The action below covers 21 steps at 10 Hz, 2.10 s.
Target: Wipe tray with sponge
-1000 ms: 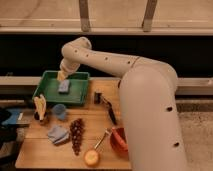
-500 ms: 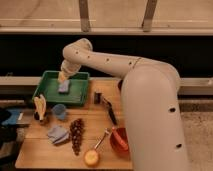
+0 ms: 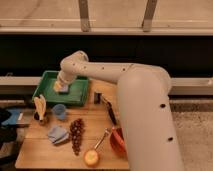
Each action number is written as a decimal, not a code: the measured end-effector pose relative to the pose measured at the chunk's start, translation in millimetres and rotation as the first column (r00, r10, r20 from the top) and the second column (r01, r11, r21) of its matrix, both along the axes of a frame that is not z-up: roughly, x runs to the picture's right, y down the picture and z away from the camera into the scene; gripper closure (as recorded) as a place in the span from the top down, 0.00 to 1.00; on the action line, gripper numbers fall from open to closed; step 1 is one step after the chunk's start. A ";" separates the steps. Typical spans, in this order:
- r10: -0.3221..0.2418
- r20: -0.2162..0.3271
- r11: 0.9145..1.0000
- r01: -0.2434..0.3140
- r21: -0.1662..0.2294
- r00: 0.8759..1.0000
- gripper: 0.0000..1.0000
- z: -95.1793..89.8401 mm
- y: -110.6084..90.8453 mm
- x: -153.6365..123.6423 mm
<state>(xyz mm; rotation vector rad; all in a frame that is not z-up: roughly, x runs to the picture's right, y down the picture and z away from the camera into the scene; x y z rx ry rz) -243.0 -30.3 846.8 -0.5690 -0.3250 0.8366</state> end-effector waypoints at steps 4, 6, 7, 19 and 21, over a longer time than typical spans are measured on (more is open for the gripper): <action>0.037 0.000 0.999 -0.037 -0.001 0.999 0.64 23.1 -2.8 9.6; 0.036 0.002 0.999 -0.036 -0.001 0.999 0.64 23.1 -2.3 7.4; 0.037 0.003 0.999 -0.037 -0.001 0.999 0.64 22.6 -2.8 7.1; 0.102 -0.028 0.994 -0.103 -0.039 0.994 0.64 79.0 24.2 25.9; 0.113 -0.035 0.993 -0.113 -0.022 0.993 0.64 95.9 8.8 35.8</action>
